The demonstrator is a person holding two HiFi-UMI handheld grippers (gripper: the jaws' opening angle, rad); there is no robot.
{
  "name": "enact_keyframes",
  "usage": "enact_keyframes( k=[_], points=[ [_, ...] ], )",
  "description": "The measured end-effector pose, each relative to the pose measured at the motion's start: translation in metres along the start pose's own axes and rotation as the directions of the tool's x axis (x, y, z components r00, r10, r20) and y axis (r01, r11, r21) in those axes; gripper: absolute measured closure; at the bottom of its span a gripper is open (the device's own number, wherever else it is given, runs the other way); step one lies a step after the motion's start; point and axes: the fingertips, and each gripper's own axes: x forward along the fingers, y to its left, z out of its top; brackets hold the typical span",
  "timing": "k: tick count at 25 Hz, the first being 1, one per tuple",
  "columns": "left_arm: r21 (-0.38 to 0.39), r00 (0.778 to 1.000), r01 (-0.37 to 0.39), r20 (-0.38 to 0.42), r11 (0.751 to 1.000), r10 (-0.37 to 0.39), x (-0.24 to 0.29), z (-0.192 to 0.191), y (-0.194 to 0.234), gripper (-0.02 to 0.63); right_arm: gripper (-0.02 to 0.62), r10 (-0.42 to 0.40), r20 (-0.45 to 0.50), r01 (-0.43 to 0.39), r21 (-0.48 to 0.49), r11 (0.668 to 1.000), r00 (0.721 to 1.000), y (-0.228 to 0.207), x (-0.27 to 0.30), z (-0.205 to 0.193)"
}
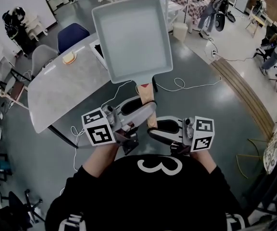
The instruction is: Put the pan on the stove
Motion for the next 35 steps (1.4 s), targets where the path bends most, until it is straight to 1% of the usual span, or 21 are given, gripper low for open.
enact_keyframes(
  k=[4,12,15,18,22,24,35],
  points=[
    [0.004,1.0,0.002,-0.002,1.0,-0.002,0.0,-0.001,0.001,0.465,0.509,-0.004,-0.001,0.004,-0.001,1.0,1.0,-0.001,0.0,-0.001],
    [-0.011,1.0,0.012,-0.013,1.0,-0.012,-0.002,-0.007,0.012,0.463,0.509,-0.017,0.005,0.017,0.014,1.0,1.0,-0.01,-0.001,-0.008],
    [-0.006,1.0,0.02,-0.009,1.0,-0.02,0.003,-0.008,0.022,0.463,0.509,-0.02,0.004,0.02,0.006,1.0,1.0,-0.022,-0.006,-0.008],
    [0.001,1.0,0.021,-0.011,1.0,-0.021,0.008,-0.01,0.041,0.463,0.509,-0.025,0.001,0.025,0.008,1.0,1.0,-0.042,-0.008,-0.009],
    [-0.014,1.0,0.013,-0.008,1.0,-0.013,0.039,0.028,0.08,0.463,0.509,-0.028,-0.003,0.028,0.028,0.999,1.0,-0.085,-0.007,0.036],
    [-0.021,1.0,0.006,-0.005,1.0,-0.006,0.047,0.04,0.097,0.463,0.509,-0.027,-0.006,0.028,0.037,0.999,1.0,-0.103,-0.005,0.048],
    [-0.047,0.999,-0.041,0.02,0.998,0.042,0.061,0.08,0.183,0.463,0.509,-0.006,-0.032,0.009,0.072,0.997,0.999,-0.189,0.014,0.08]
  ],
)
